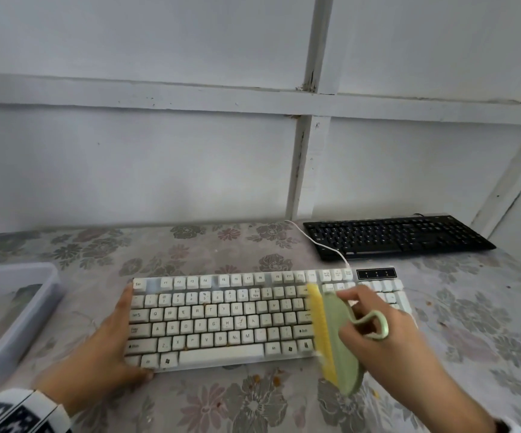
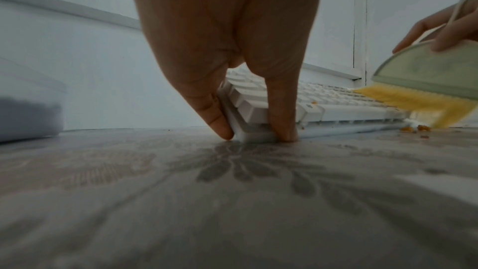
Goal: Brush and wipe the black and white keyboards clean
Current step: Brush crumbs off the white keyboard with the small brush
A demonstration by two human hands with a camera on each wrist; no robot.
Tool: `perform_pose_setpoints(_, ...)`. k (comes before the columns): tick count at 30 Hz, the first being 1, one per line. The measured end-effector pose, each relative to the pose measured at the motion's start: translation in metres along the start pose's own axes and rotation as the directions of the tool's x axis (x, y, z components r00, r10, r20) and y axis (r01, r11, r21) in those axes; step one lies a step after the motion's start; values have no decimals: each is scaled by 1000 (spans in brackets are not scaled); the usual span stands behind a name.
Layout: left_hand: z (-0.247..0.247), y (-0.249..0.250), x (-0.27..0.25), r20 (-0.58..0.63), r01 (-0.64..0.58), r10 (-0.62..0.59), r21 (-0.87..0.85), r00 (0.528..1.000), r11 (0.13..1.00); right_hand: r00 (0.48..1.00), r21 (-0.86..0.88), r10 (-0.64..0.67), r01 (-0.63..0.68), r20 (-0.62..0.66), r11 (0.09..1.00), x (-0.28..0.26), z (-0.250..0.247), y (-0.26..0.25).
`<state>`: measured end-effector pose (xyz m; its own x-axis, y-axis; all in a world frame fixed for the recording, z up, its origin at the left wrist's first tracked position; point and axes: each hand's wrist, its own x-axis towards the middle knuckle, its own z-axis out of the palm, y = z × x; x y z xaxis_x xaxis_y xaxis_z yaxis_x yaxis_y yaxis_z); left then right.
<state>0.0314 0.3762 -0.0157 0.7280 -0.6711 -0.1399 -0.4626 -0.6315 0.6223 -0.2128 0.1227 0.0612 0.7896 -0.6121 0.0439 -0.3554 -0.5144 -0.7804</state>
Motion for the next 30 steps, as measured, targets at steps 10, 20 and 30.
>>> perform_pose_setpoints(10, 0, 3, -1, -4, 9, -9, 19, 1000, 1000, 997, 48, -32, 36, -67, 998, 9, -27, -25)
perform_pose_setpoints(20, 0, 9, -4, -14, 30, -29, 102, 999, 994, 995, -48, -101, 102, 19, 994, 15, 8, -17)
perform_pose_setpoints(30, 2, -1, 1, -18, 26, -25, 62, 1000, 998, 995, -12, -89, 89, -46, 996, 15, -13, -31)
